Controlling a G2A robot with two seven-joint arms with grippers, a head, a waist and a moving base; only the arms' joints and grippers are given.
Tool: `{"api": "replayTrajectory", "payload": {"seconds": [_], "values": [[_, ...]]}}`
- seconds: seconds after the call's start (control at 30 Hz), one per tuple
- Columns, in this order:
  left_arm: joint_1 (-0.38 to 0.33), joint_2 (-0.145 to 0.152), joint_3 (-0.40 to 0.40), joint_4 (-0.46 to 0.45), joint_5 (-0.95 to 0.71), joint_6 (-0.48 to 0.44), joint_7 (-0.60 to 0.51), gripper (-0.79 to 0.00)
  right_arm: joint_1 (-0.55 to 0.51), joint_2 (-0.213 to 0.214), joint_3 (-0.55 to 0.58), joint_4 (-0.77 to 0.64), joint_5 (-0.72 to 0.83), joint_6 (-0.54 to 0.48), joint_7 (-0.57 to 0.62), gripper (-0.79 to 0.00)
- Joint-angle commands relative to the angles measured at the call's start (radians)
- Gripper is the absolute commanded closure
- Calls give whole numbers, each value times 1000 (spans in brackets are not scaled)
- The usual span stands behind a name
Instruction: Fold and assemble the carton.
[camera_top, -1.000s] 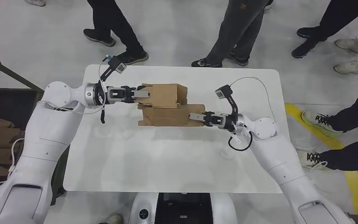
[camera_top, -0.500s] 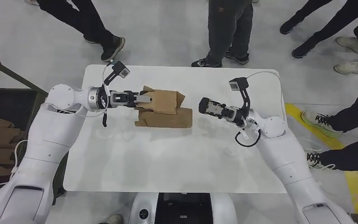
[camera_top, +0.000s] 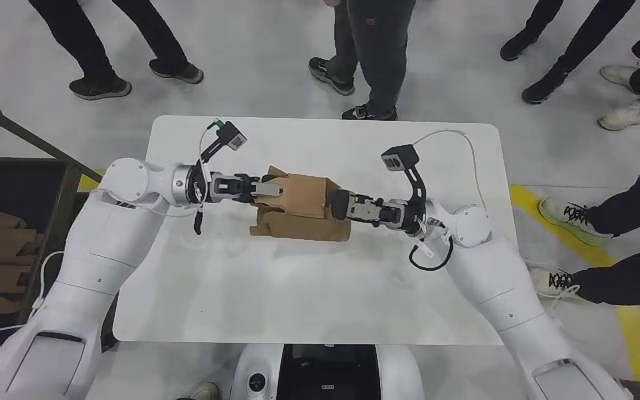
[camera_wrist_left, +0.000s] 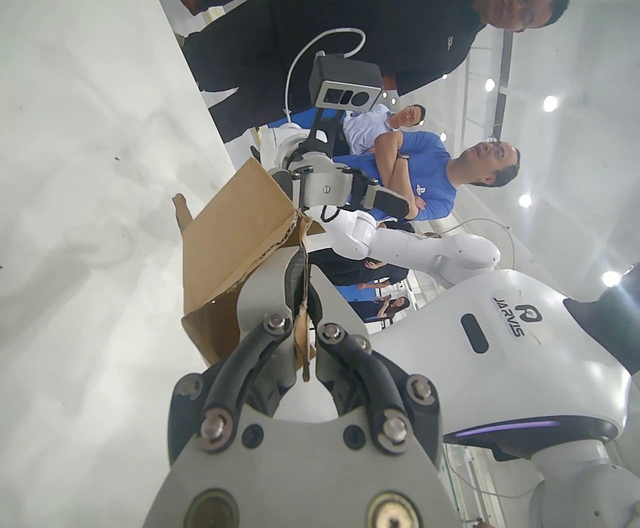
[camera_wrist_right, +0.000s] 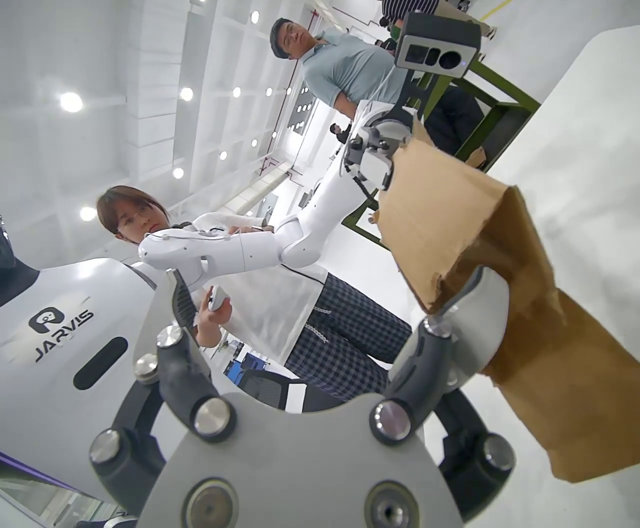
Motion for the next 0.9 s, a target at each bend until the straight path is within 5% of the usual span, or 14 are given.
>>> {"api": "replayTrajectory", "payload": {"seconds": [0.0,0.27,0.63,0.87], "values": [[0,-1,1,-2,-11,3,-7,0,10,-3,-6,19,-7,0,-11,-785],[-1,-5,-3,1,-41,3,-22,0,40,-25,-59,56,36,22,-9,-739],[0,-12,-3,10,-67,12,-39,0,74,-50,-99,108,70,14,-11,-351],[-4,-16,1,12,-64,18,-46,0,89,-58,-106,134,50,18,-10,-209]]}}
